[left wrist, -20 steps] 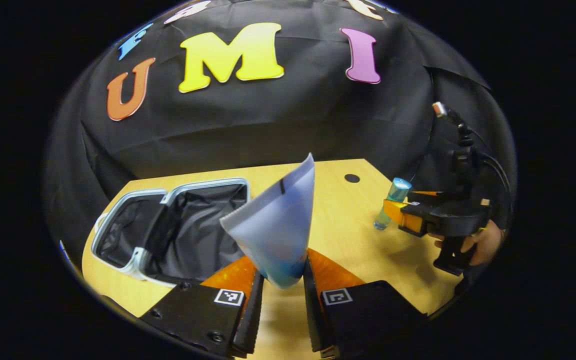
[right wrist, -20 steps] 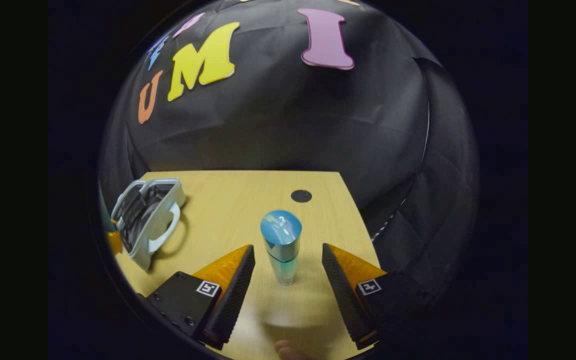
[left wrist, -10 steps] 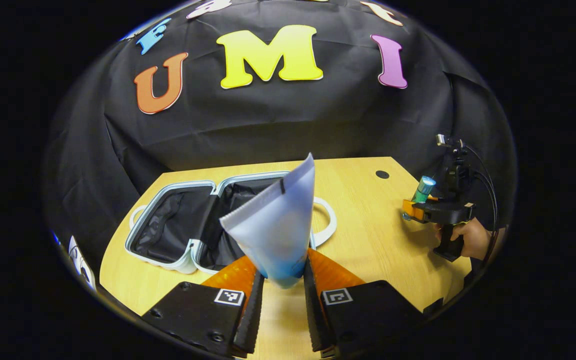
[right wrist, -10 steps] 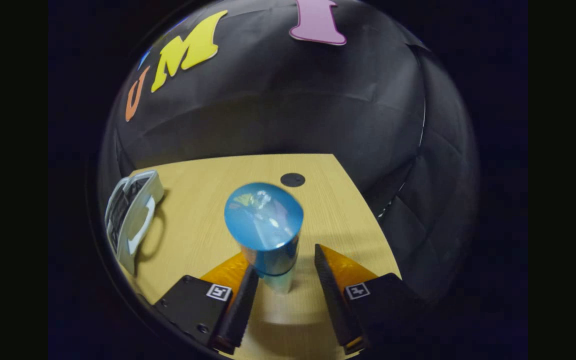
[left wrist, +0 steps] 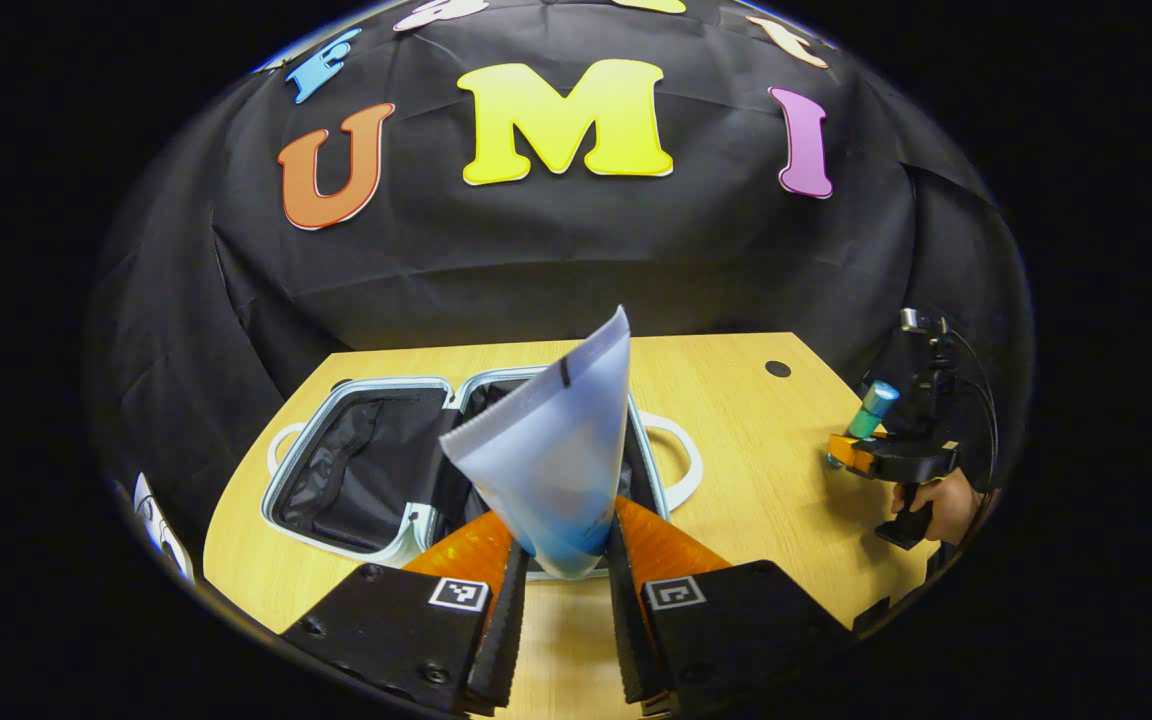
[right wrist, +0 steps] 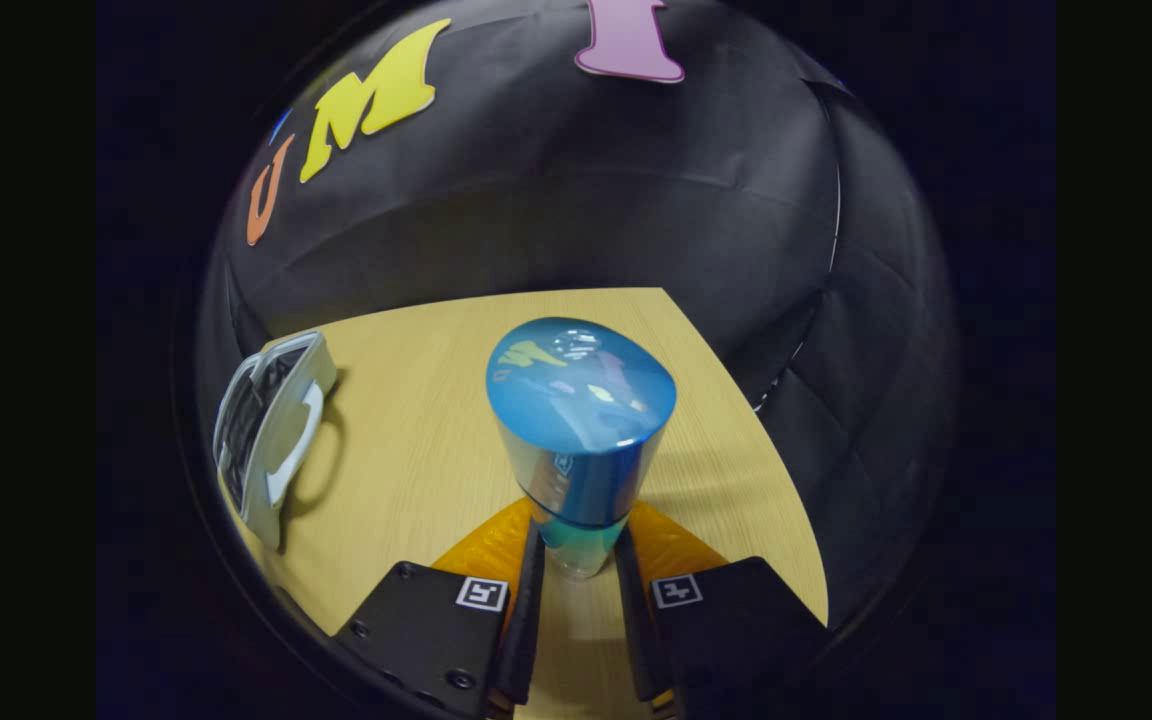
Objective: First open the suitcase, pack the skin care products into it, and then close the suitcase.
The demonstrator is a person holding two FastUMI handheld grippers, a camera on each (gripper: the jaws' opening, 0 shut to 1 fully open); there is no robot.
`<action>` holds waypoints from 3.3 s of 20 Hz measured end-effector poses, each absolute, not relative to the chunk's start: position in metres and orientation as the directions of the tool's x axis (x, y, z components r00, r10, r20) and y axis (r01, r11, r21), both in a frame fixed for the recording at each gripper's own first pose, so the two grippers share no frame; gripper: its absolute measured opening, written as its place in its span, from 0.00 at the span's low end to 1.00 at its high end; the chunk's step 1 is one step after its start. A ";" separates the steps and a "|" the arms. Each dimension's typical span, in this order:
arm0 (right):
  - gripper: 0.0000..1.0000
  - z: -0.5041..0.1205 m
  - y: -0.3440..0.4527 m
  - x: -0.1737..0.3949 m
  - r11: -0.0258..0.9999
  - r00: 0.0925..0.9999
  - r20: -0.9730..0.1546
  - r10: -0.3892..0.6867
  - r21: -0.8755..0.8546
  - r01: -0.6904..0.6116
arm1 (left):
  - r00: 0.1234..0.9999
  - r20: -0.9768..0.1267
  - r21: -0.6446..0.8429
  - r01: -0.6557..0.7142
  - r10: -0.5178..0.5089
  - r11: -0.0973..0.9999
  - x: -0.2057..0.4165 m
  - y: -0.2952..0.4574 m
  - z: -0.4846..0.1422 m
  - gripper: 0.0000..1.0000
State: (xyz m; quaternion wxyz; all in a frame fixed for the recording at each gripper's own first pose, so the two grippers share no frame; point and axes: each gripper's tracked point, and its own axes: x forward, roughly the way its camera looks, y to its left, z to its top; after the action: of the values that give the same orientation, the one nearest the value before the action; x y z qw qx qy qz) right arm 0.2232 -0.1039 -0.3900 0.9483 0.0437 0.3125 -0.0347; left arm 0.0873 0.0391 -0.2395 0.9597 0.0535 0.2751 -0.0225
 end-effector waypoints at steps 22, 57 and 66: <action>0.35 -0.247 -0.004 0.076 0.989 0.841 -0.538 -0.048 0.094 0.116 | 0.549 -0.836 0.064 0.109 -0.007 0.992 0.165 0.119 -0.403 0.43; 0.35 -0.273 0.208 0.152 0.966 0.749 -0.613 0.250 0.103 -0.238 | 0.903 -0.429 0.136 0.070 -0.004 0.988 0.106 0.175 -0.223 0.97; 0.36 -0.358 0.271 0.177 0.968 0.606 -0.763 0.226 0.108 -0.226 | 0.974 -0.226 0.102 -0.009 0.032 0.995 0.061 0.252 -0.155 0.98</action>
State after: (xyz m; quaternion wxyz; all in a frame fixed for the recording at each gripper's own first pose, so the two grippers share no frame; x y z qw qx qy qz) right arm 0.1769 0.2706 -0.3578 0.8960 0.0003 0.4257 0.1261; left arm 0.0609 0.2522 -0.1548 0.9921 0.0500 0.1145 0.0102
